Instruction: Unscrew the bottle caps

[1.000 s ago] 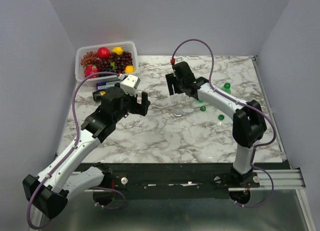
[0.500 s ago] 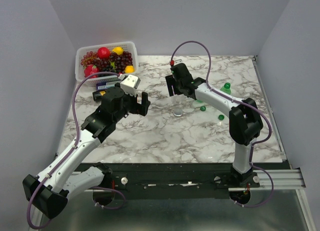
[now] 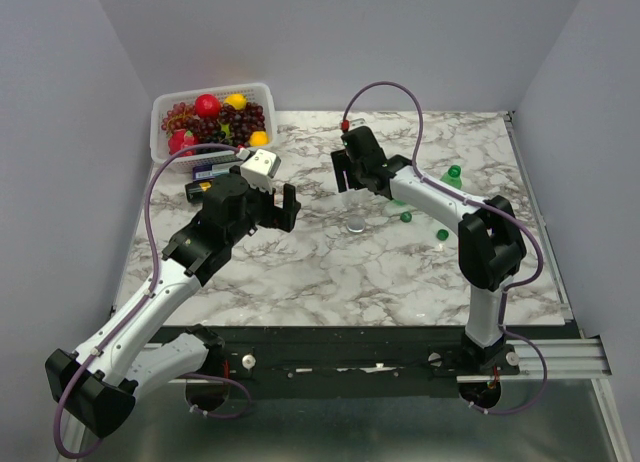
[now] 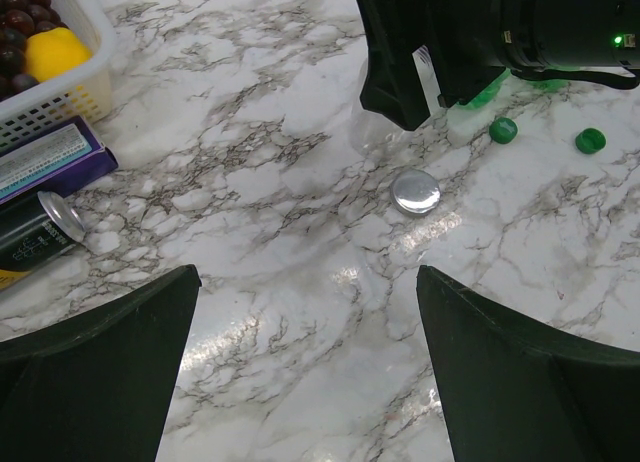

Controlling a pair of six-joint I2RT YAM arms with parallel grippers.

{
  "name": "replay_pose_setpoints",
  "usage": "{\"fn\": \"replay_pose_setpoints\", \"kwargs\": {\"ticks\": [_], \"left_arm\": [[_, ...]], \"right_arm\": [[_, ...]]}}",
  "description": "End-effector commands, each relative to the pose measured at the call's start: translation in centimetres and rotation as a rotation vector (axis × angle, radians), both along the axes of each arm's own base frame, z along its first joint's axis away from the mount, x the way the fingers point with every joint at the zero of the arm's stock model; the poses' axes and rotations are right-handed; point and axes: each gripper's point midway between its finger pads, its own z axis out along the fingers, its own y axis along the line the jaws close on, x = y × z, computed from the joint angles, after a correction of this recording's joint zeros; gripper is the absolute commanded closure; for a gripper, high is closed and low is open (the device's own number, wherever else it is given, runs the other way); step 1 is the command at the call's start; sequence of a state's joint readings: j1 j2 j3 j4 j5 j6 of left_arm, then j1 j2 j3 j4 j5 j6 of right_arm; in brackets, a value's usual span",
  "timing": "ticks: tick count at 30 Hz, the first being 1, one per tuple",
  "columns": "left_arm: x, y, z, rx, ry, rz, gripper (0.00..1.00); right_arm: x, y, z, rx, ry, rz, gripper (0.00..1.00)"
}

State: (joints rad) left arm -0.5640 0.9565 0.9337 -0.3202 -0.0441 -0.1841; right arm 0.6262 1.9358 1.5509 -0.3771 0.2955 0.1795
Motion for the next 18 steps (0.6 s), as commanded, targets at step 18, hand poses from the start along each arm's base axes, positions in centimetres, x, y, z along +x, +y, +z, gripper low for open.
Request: {"fn": "replay_pose_setpoints", "kwargs": {"ticks": [18], "left_arm": [[-0.1, -0.1, 1.3, -0.023, -0.028, -0.013, 0.01]], "right_arm": [[-1.0, -0.5, 5.1, 0.073, -0.081, 0.01, 0.0]]}}
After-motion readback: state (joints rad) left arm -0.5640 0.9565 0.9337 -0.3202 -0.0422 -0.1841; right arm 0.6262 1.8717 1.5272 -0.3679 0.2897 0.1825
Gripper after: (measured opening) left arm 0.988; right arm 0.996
